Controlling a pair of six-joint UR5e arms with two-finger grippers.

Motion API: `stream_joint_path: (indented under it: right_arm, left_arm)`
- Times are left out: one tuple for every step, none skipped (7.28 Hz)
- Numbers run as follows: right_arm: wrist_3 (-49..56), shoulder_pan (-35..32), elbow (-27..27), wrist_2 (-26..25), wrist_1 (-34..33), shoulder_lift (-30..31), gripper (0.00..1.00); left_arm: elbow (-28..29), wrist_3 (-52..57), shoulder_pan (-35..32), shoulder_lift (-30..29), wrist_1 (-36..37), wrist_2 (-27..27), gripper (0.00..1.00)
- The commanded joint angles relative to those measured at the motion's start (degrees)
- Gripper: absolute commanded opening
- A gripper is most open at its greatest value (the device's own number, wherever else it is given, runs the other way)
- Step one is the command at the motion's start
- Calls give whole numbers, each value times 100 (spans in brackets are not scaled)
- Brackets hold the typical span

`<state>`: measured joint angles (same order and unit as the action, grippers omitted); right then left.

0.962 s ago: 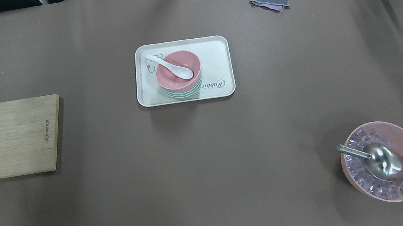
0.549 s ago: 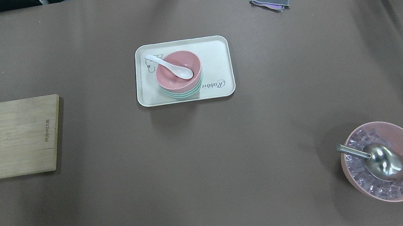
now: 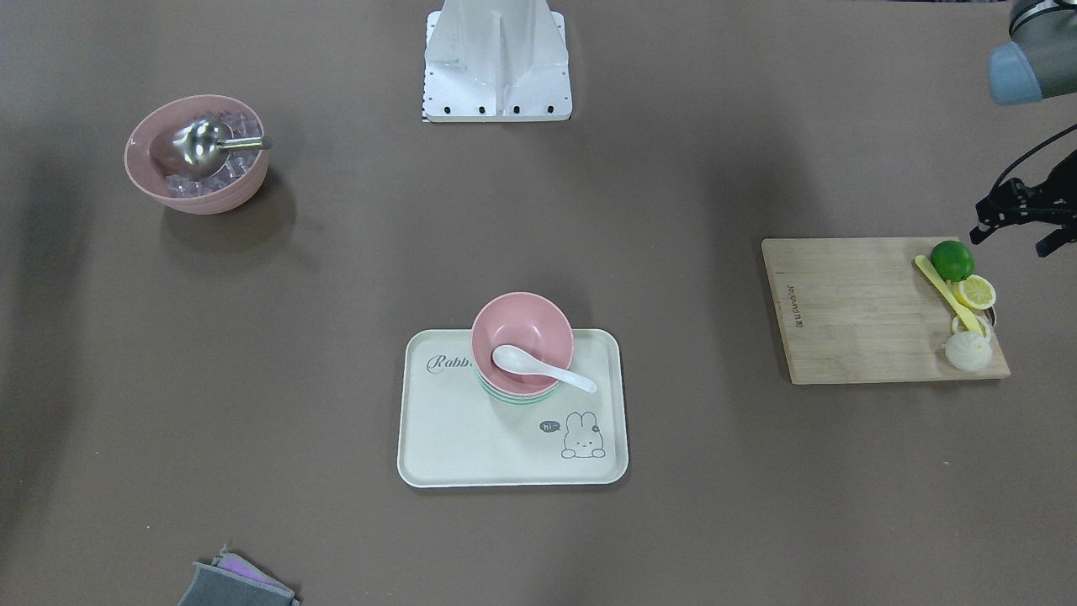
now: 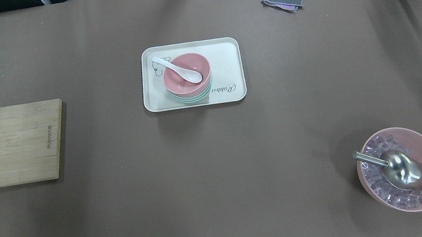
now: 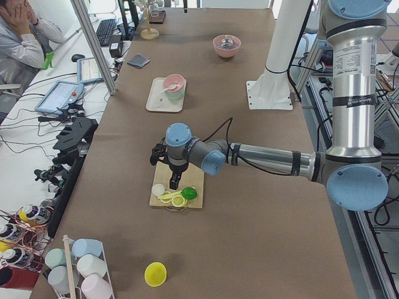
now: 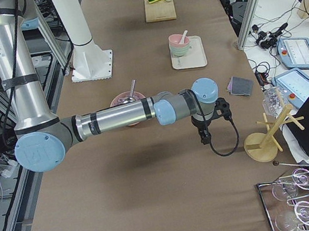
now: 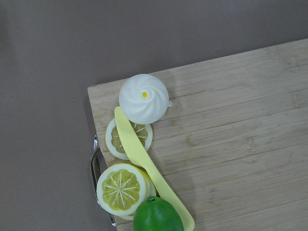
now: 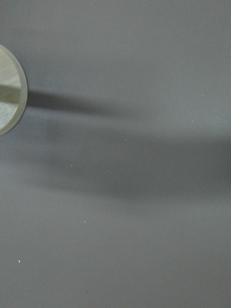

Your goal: Stack pink bowl on green and place spoon

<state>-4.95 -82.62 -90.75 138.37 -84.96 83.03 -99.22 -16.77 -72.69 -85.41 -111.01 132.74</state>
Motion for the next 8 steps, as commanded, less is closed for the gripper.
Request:
stream_joint_path:
  right_arm:
    - [2,0,-13,-3,5,12,100]
    - [2,0,-13,-11,5,21,100]
    - [2,0,-13,-29,5,21,100]
    - [2,0,-13,-12,-3,12,100]
    - [2,0,-13,-29,-3,3,100]
    - [11,9,-13,-55,-3,-6,100]
    - [2,18,-13,-29,-3,3,100]
    - [2,18,-13,-29,-3,3,100]
  left_arm:
    - [-27,-1,1,-11,9,6,98]
    - [8,-1,1,-28,0,67,98]
    - [-44,7,1,-115,-17,85,98]
    - [-45,7,-8,-212,-192,68,98]
    - [-19,-1,-34,-195,-611,42,98]
    - [-27,7,-78,-195,-989,33,98]
    - [-18,7,-200,-186,-1480,33,98]
    - [-10,7,-445,-178,-1894,33,98]
